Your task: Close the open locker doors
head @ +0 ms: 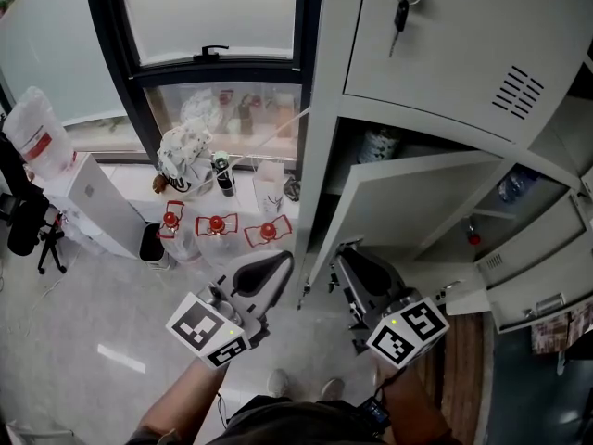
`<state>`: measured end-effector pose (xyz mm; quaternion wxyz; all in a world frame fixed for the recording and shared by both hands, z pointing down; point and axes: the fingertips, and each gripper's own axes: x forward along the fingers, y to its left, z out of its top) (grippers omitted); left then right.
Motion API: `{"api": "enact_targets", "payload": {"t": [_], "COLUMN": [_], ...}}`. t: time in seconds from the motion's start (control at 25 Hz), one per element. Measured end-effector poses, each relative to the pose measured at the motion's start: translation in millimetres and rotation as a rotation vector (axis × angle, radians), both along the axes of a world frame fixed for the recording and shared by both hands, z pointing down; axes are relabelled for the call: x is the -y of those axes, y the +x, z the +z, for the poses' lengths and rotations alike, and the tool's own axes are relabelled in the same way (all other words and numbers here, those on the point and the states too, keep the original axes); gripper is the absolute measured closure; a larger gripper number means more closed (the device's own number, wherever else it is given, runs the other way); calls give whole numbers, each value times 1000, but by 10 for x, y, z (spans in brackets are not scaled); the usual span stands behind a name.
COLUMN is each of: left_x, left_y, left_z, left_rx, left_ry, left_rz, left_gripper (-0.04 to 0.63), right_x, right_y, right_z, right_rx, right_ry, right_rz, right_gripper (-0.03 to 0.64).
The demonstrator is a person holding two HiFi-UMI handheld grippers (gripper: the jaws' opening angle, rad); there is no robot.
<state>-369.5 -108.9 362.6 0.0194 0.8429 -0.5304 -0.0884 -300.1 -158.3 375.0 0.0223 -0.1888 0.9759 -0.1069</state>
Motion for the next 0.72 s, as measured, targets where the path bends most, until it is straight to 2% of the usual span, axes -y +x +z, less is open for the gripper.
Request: {"api": "enact_targets", "payload": {"t": [0.72], "left_x": [68], "left_y": [-124], "left_z": [57], "left_rx": [-12], "left_ry": [-14], "left_rz": [-50], "left_gripper": [586], "right_x": [246], "right_y": [-203], "right_z": [31], "right_rx": [-9], "right_ry": [1], "right_rz": [-23], "right_gripper": [565]}}
